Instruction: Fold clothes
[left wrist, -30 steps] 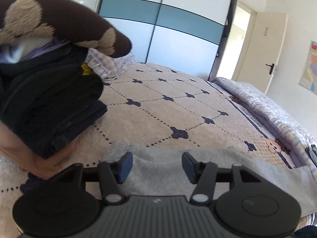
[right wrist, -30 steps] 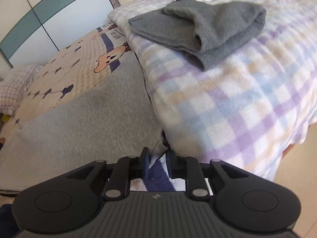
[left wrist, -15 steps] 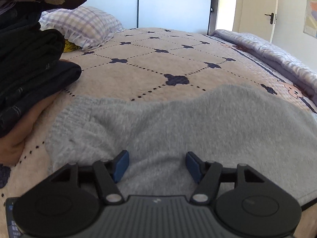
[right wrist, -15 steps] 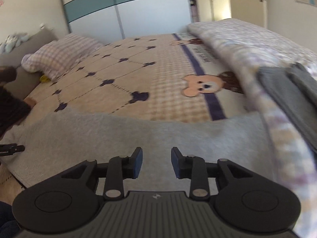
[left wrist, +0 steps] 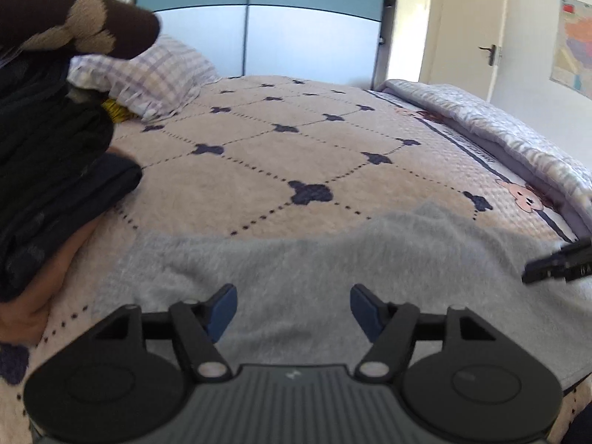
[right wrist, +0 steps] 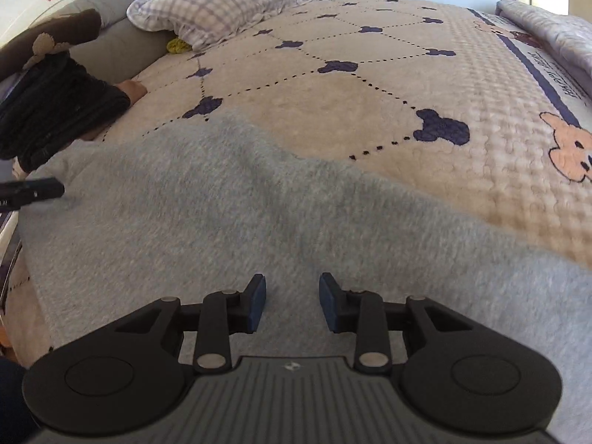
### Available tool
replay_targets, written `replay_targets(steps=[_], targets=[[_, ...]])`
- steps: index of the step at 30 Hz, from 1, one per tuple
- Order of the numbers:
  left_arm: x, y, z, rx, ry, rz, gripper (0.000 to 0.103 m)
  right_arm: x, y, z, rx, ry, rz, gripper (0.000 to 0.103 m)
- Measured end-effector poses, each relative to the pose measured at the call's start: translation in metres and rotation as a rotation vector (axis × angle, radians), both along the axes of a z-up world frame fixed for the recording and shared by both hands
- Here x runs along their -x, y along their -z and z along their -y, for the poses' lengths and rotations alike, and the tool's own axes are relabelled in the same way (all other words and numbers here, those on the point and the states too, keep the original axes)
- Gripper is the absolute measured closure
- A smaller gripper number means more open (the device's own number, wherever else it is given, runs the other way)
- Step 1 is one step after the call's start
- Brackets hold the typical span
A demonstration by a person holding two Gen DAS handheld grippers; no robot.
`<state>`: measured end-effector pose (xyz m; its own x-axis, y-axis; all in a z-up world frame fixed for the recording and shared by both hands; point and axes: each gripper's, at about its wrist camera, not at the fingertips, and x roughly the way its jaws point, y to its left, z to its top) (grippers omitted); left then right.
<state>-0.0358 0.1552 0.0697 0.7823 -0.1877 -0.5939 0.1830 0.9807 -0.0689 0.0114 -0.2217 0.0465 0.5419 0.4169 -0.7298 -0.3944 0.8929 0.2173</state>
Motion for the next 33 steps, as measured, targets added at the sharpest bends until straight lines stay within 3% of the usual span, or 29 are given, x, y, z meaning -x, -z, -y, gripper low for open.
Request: replay_targets(steps=[2, 5, 7, 11, 15, 20, 24, 33], targets=[[-0.013, 0.016, 0.012, -0.002, 0.002, -0.043, 0.028, -0.015, -0.021, 0.011, -0.075, -0.005, 0.049, 0.067], [-0.026, 0.039, 0.025, -0.007, -0.008, -0.083, 0.028, -0.062, -0.032, 0.02, -0.254, -0.024, 0.035, 0.06], [-0.022, 0.045, 0.029, -0.034, 0.0, -0.056, 0.027, -0.097, -0.019, 0.016, -0.319, -0.057, -0.04, 0.06], [-0.023, 0.044, 0.023, -0.009, 0.008, -0.075, 0.027, -0.139, 0.014, -0.009, -0.324, -0.138, -0.169, 0.058], [-0.023, 0.044, 0.025, -0.02, 0.004, -0.08, 0.027, -0.117, 0.006, -0.027, -0.362, -0.309, -0.119, 0.055], [-0.021, 0.046, 0.026, -0.022, -0.002, -0.068, 0.026, -0.069, -0.006, -0.041, -0.26, -0.462, -0.08, 0.054], [-0.022, 0.045, 0.025, -0.017, 0.001, -0.072, 0.026, -0.033, -0.017, -0.045, -0.175, -0.491, 0.006, 0.054], [-0.021, 0.046, 0.026, -0.019, 0.004, -0.065, 0.026, -0.024, -0.002, -0.044, -0.148, -0.464, -0.073, 0.055]])
